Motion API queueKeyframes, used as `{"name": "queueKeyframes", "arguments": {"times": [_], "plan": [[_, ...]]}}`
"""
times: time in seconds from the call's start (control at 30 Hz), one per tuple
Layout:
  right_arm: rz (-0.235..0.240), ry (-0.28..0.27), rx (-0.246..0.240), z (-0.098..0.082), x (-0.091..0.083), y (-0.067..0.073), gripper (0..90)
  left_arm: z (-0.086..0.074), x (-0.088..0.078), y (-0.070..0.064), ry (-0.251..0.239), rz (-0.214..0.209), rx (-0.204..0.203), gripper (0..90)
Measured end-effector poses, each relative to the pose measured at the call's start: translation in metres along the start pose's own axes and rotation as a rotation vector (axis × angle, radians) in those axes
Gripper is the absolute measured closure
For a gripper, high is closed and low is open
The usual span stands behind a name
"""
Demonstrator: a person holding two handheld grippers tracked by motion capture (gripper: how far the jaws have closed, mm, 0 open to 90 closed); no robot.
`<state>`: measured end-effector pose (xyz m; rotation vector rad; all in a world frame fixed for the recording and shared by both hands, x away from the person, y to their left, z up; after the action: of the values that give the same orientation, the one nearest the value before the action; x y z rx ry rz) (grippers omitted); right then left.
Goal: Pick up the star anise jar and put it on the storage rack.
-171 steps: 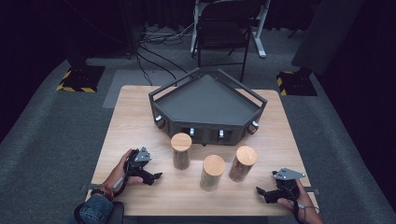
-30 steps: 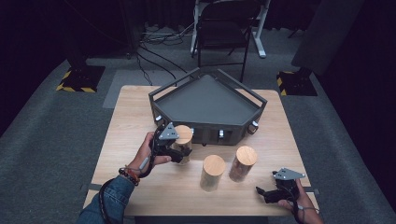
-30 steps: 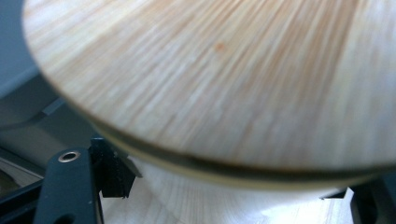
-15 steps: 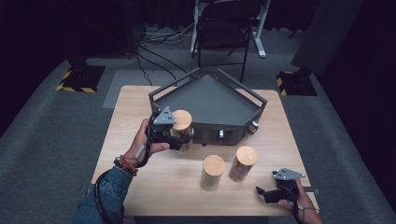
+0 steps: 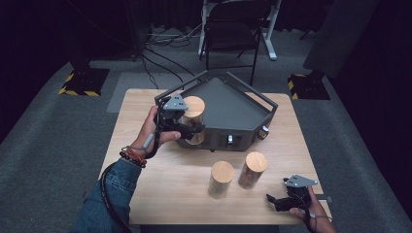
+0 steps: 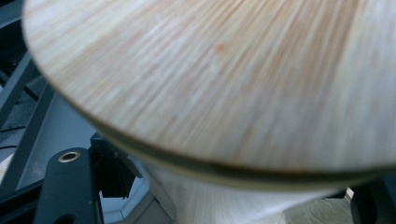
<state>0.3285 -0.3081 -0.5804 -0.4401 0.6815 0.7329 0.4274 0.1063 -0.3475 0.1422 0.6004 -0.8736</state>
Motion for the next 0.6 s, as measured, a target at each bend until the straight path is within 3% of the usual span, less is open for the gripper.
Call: {"name": "queueKeyframes", "arguments": {"times": [0.37,0.6], "plan": [[0.000,0.000,0.000,0.000,0.000,0.000,0.0,0.022,0.009,0.010,0.006,0.024,-0.014,24.6],[0.000,0.000,0.000,0.000,0.000,0.000,0.0,0.031,0.015,0.024,0.008,0.052,-0.050,24.6]]}}
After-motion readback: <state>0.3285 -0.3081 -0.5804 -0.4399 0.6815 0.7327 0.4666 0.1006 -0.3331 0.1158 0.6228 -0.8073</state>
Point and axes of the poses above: each handheld gripper's, and its own axes: x roughly forward along the jaws, z roughly out of its top, y roughly to its left, the point moved 2 cm from there along x, roughly forward along the jaws, and after that the axes turned 11 degrees about -x, right-handed, at the moved point
